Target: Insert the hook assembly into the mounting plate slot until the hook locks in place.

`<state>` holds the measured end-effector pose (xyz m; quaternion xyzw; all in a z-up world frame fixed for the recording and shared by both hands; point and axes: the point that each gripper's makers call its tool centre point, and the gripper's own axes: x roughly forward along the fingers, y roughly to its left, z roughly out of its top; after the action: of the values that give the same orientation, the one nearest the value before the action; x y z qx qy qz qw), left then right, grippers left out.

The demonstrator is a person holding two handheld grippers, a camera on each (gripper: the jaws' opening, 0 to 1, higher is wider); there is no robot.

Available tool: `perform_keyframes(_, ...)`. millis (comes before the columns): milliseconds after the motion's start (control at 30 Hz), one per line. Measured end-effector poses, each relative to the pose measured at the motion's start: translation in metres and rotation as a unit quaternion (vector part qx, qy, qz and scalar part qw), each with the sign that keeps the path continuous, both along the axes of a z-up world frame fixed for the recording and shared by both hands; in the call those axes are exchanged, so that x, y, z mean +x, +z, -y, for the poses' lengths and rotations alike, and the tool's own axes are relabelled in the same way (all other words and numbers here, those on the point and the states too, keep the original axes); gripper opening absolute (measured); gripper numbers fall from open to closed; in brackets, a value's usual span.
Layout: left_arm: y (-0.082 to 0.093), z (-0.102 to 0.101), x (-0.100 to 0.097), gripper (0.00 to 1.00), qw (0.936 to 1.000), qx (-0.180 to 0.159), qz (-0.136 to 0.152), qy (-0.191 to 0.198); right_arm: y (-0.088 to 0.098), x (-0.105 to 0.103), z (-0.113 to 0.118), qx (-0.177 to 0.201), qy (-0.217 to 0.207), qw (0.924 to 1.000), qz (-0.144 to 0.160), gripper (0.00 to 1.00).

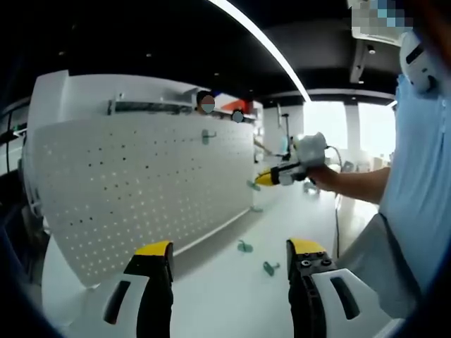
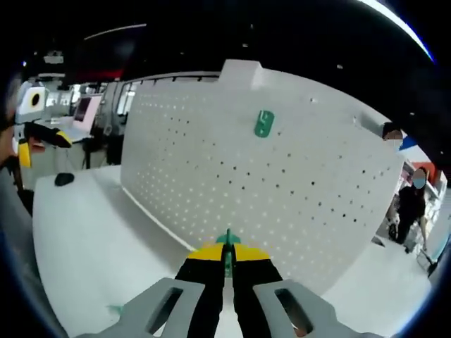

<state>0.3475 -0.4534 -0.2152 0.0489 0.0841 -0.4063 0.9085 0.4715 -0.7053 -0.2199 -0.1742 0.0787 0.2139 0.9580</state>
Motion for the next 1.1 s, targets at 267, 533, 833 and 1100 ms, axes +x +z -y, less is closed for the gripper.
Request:
perform_keyframes(267, 0.0, 0.001, 0.0, 0.67, 1.0, -0.001, 0.0, 0.0, 0.033, 0.006, 0.0, 0.017, -0.008, 0.9986, 0.049, 0.01)
perform_keyframes(533, 0.0, 0.0, -0.001, 0.67, 1.0, -0.001, 0.0, 0.0, 0.055, 0.008, 0.002, 0.031, -0.016, 0.9956, 0.087, 0.01)
perform_keyframes(833, -0.001, 0.001, -0.002, 0.66, 1.0, -0.001, 0.0, -0.002, 0.084, 0.011, 0.003, 0.054, -0.019, 0.9906, 0.124, 0.01)
perform_keyframes(1100, -0.001, -0.001, -0.002, 0.66, 1.0, -0.003, 0.0, 0.0, 0.107, 0.016, 0.002, 0.065, -0.02, 0.9853, 0.156, 0.01)
